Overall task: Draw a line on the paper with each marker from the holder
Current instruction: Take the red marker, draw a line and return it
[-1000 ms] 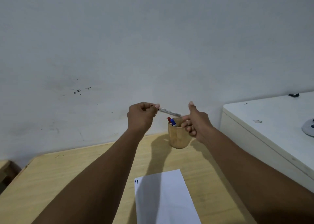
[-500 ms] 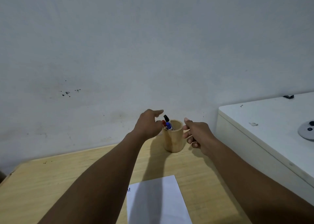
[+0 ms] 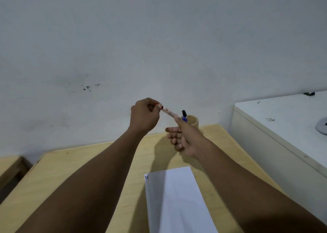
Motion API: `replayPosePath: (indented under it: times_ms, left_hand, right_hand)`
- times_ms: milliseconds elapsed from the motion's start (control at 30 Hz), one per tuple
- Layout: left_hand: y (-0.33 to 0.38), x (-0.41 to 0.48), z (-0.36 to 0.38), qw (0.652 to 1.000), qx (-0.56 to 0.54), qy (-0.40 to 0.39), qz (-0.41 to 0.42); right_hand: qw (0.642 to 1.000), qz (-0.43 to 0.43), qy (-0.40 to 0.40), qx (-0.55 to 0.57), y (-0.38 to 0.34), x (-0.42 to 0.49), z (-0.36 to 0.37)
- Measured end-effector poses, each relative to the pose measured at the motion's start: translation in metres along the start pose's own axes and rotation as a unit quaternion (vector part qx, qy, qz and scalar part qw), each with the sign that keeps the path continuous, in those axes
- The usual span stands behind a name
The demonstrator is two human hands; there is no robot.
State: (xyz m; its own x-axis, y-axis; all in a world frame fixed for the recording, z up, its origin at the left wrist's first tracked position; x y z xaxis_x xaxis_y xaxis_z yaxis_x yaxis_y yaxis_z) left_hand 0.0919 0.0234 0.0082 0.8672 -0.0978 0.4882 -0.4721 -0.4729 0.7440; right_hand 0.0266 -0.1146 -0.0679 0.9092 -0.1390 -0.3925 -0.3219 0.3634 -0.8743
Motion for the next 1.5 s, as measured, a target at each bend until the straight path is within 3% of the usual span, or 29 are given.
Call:
replayPosePath:
  times_ms: [167, 300, 400, 500, 633, 900, 1133, 1333, 1400, 1500]
  left_hand:
    - [-0.024, -0.029, -0.052, 0.985, -0.137, -0.054, -0.085]
    - [-0.05, -0.056, -0.08, 0.97, -0.197, -0.006, -0.139]
    - [-0.079, -0.074, -0.092, 0.954, -0.226, 0.028, -0.197]
    - [-0.108, -0.094, -0.09, 0.984, -0.058, -0.045, -0.162]
    - [-0.124, -0.125, -0.066, 0.975, 0.103, -0.163, -0.111]
    - [-0.128, -0.151, -0.048, 0.971, 0.134, -0.184, -0.076]
    - [-0.132, -0.154, -0.047, 0.971, 0.119, -0.191, -0.083]
    - [-0.128, -0.153, -0.05, 0.98, 0.086, -0.149, -0.102]
    - [-0.132, -0.152, -0.05, 0.982, 0.058, -0.122, -0.132]
    - [-0.138, -0.144, -0.054, 0.98, -0.028, -0.075, -0.182]
  right_hand:
    - [0.983, 0.031, -0.044, 0.178, 0.016, -0.012, 0.062]
    - [0.97, -0.038, -0.057, 0.234, 0.023, -0.017, 0.089]
    - [0.977, -0.098, -0.062, 0.18, 0.021, -0.029, 0.088]
    - [0.986, -0.138, -0.042, 0.077, 0.024, -0.038, 0.07]
    - [0.982, -0.168, 0.008, -0.084, 0.046, -0.036, 0.041]
    - [0.967, -0.167, 0.043, -0.187, 0.101, -0.018, 0.017]
    - [0.953, -0.201, 0.055, -0.218, 0.109, -0.015, 0.016]
    - [0.962, -0.175, 0.037, -0.207, 0.109, -0.015, 0.014]
    - [0.97, -0.172, 0.038, -0.17, 0.103, -0.018, 0.014]
    - [0.988, -0.123, 0.084, -0.026, 0.09, -0.017, 0.007]
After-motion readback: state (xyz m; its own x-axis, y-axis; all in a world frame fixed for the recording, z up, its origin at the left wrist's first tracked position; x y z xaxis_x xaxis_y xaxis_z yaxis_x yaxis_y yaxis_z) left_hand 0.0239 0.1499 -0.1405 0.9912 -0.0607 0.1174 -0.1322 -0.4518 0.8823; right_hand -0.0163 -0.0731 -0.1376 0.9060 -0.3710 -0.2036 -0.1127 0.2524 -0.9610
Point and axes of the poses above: each hand's wrist, its own x-axis towards the middle knuckle, its own z-axis out of the palm, y = z × x, the point moved 4 cm from there along x, towards the middle knuckle, and after that the axes turned 2 degrees about y, right-handed, at the moved point
